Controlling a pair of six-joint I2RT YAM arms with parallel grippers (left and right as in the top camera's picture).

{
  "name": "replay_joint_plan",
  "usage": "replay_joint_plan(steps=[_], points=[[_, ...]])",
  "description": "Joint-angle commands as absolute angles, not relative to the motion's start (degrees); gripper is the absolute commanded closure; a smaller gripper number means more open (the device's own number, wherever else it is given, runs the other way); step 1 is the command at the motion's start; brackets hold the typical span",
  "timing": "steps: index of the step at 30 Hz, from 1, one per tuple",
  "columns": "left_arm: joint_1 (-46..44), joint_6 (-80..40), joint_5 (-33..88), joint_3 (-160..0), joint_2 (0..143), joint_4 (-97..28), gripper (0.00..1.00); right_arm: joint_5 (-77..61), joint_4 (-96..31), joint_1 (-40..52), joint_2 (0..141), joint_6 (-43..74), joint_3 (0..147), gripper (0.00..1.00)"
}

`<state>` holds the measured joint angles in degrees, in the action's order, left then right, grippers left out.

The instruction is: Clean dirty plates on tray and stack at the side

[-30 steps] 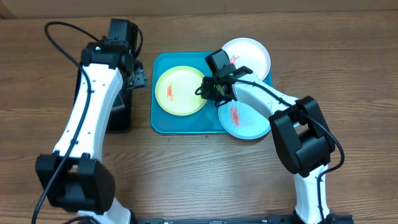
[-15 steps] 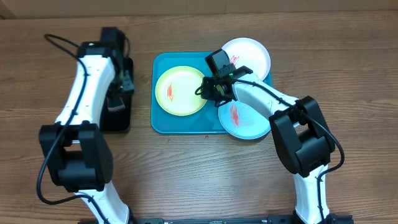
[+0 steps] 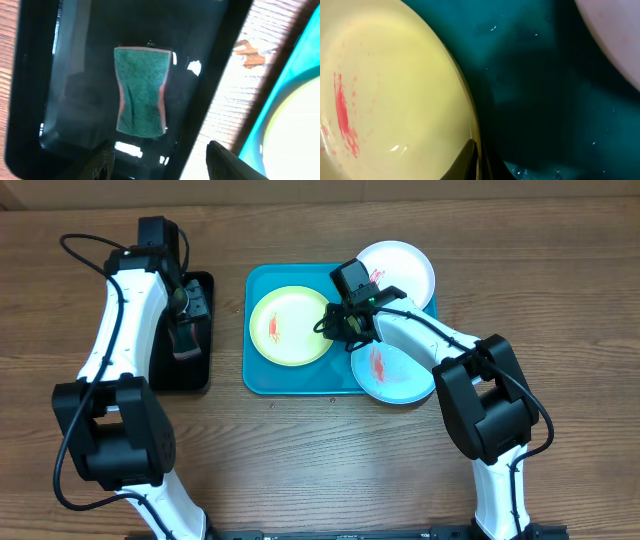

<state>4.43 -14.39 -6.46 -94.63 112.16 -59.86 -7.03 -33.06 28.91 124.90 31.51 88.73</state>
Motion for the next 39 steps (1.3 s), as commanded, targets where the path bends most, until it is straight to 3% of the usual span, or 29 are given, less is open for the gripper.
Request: replay_joint_plan(steps=[1, 28, 39], points=[[6.37, -13.52, -8.05, -94.76, 112.53, -59.35, 0.40, -6.07, -33.04, 28.88, 125.29, 31.53, 90.13, 0.93], [7.20, -14.11, -7.42, -95.00, 126.63, -59.64, 0.54, -6.04, -32.80, 28.88, 125.29, 31.53, 90.13, 0.93], [7.14, -9.82, -7.49, -99.66, 126.65, -58.11, 0.52, -6.07, -32.62, 28.88, 125.29, 31.53, 90.13, 0.93]])
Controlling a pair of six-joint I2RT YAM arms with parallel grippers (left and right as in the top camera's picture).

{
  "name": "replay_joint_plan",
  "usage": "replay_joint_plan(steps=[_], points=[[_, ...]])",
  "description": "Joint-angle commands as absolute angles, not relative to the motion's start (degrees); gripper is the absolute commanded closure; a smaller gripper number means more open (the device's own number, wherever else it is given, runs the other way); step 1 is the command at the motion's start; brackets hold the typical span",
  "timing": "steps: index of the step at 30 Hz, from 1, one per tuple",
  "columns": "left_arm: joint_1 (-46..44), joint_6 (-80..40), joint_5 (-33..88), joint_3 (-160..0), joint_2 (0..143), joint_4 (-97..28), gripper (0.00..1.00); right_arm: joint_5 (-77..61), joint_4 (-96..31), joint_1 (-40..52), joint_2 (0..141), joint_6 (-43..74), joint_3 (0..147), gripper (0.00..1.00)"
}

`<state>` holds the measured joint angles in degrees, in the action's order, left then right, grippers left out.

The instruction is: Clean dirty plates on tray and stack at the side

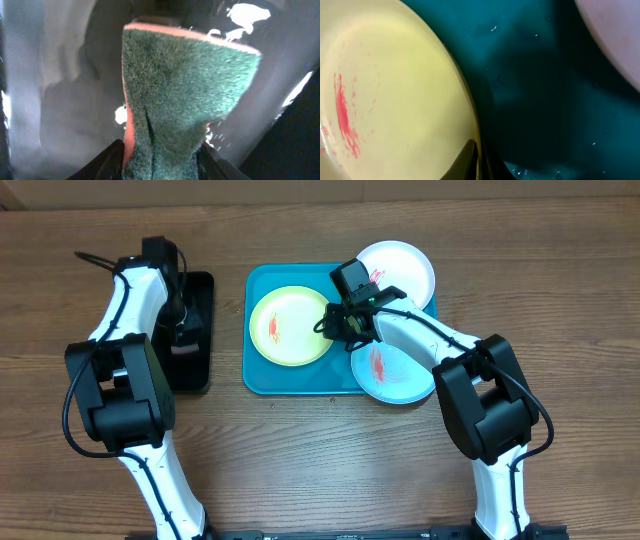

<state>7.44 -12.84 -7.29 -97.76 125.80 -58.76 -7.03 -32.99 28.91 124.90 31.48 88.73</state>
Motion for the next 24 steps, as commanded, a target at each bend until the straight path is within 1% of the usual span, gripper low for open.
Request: replay_joint_plan(steps=[1, 10, 15, 17, 21, 24], points=[[7.14, -9.54, -7.46, -99.59, 126.67, -57.93, 0.52, -6.07, -32.62, 28.88, 125.29, 31.53, 90.13, 0.93], [7.11, -7.66, -7.75, -99.53, 126.67, -57.56, 0.52, -6.07, -32.60, 28.88, 125.29, 31.53, 90.13, 0.93], [7.11, -7.22, -7.92, -99.48, 126.76, -55.05, 0.55, -6.07, -32.62, 28.88, 125.29, 31.51, 90.13, 0.93], [7.11, -7.25, -7.92, -99.48, 127.02, -54.02, 0.58, -6.07, -32.64, 28.88, 125.29, 31.51, 90.13, 0.93], [7.09, -7.25, -7.90, -99.48, 127.42, -53.74, 0.67, -6.07, -32.62, 28.88, 125.29, 31.53, 90.13, 0.94], [7.09, -7.25, -7.84, -99.48, 127.42, -53.89, 0.80, -6.07, -32.62, 28.88, 125.29, 31.53, 90.13, 0.93]])
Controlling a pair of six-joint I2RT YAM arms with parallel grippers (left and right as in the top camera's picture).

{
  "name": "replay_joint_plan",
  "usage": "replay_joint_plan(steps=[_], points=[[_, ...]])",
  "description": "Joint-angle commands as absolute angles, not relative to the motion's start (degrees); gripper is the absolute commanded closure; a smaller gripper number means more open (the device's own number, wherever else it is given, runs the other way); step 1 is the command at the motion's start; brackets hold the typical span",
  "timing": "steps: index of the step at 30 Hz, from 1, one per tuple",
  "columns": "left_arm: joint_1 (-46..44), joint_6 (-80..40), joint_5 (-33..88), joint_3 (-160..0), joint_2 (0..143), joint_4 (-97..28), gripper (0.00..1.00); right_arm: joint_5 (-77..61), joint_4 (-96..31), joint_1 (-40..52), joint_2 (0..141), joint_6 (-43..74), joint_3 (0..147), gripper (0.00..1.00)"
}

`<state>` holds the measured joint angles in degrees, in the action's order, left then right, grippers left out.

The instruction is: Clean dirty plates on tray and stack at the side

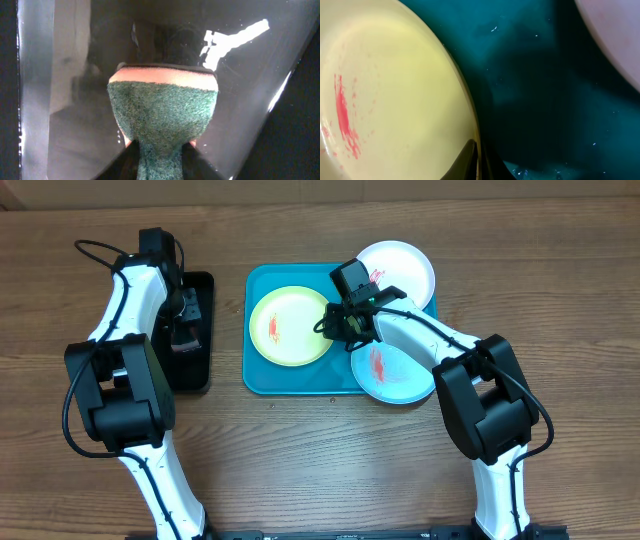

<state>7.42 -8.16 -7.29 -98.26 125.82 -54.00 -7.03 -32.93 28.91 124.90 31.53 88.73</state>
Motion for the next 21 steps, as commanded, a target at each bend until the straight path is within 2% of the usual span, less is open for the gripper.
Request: replay_joint_plan(steps=[1, 2, 3, 11, 21], points=[[7.09, -7.27, -7.75, -99.48, 127.42, -53.95, 0.87, -6.09, -32.60, 28.88, 125.29, 31.53, 90.13, 0.93], [7.09, -7.27, -7.22, -99.48, 127.42, -54.15, 0.95, -6.11, -32.60, 28.88, 125.29, 31.53, 90.13, 0.94], [7.05, -7.25, -6.63, -99.48, 127.42, -54.61, 0.96, -6.20, -32.62, 28.88, 125.29, 31.53, 90.13, 0.94], [4.69, -7.29, -0.75, -101.12, 124.29, -60.82, 0.96, -9.67, -33.32, 28.64, 125.27, 31.53, 90.13, 0.95], [-1.54, -10.17, -0.30, -104.01, 110.69, -63.22, 0.96, -17.08, -35.24, 25.36, 125.27, 31.05, 90.13, 0.96]])
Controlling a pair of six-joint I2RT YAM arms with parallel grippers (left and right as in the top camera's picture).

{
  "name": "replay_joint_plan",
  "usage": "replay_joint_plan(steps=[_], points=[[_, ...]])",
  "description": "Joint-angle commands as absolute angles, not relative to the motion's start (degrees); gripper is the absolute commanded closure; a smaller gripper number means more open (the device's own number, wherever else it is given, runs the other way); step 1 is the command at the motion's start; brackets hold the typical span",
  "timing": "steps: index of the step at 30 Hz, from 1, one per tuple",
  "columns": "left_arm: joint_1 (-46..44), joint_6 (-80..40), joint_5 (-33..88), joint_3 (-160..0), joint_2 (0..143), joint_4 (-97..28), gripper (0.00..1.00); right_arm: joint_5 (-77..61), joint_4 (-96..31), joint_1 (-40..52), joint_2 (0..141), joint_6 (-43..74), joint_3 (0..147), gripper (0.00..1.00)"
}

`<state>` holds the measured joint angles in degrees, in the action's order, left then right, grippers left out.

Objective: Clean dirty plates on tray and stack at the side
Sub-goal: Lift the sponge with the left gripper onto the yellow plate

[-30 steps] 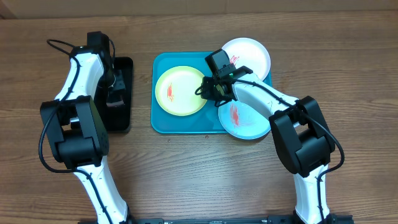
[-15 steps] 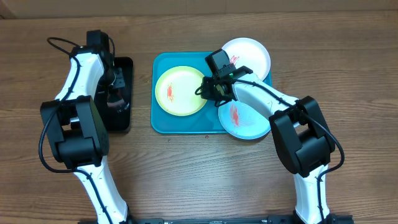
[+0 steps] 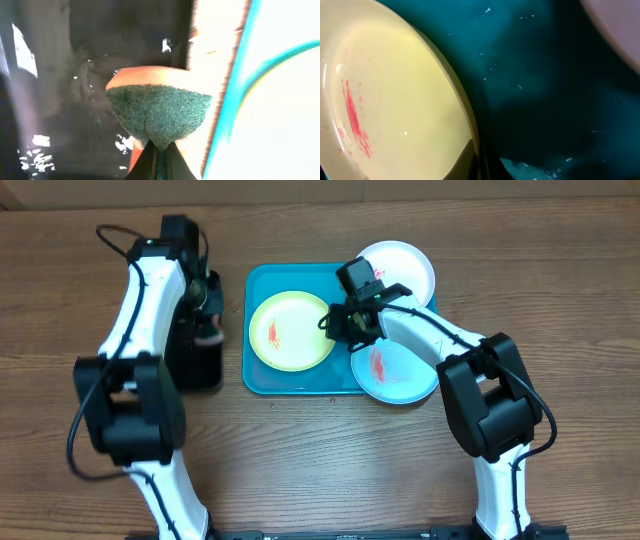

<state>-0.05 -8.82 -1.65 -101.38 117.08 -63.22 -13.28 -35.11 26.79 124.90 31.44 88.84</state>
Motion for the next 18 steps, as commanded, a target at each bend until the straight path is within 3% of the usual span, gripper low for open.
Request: replay_joint_plan(steps=[1, 10, 18], points=[[-2.35, -10.15, 0.36, -104.01, 109.82, -63.22, 0.96, -17.76, -35.40, 25.06, 125.27, 30.92, 90.13, 0.96], [-11.92, -10.76, 3.16, -103.98, 112.66, -61.60, 0.96, -19.38, -35.73, 24.62, 125.27, 29.76, 90.13, 0.96], [-14.70, -16.36, 0.84, -103.98, 121.69, -61.21, 0.96, -19.20, -36.07, 24.62, 125.27, 29.80, 90.13, 0.96]])
